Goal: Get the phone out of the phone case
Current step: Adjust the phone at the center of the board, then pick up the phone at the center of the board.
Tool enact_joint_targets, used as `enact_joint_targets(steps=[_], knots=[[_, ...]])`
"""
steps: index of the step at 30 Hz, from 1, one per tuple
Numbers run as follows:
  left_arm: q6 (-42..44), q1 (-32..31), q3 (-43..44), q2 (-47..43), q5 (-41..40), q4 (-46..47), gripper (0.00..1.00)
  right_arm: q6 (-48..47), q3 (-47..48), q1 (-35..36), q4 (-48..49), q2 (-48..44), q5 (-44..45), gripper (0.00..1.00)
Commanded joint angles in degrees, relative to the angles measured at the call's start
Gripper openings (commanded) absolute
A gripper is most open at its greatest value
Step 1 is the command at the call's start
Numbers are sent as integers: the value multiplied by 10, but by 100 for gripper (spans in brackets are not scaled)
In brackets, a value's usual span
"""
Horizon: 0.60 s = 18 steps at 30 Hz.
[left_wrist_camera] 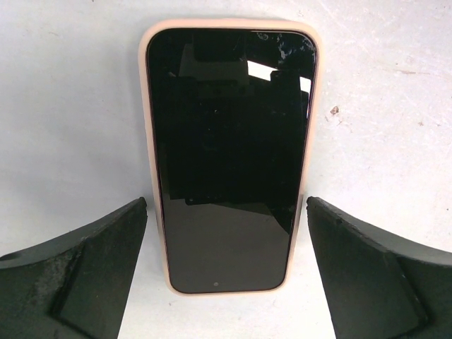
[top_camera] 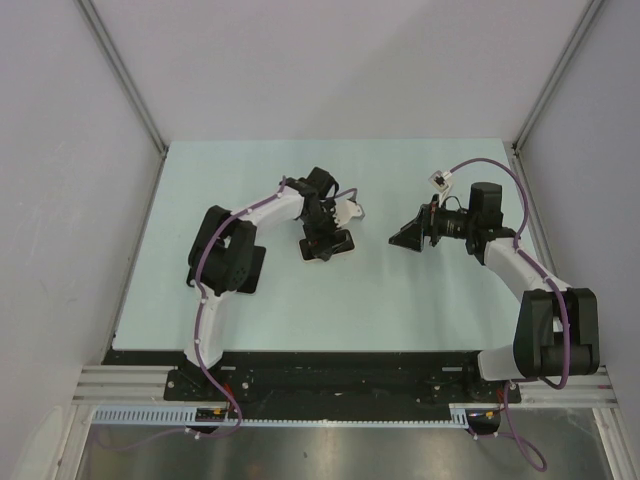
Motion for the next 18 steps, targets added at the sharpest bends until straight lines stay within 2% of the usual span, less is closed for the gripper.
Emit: enact_joint_targets(steps=[1,6,18], knots=[[-14,-8,-4,31,-8,-36,99,-12,12,1,4,-20,0,100],[-15,-14,3,37,-20,-36,94,-15,12,1,3,-20,0,100],[-10,-29,-10,44,-61,-35,93,-13,12,-2,4,-27,-2,100]])
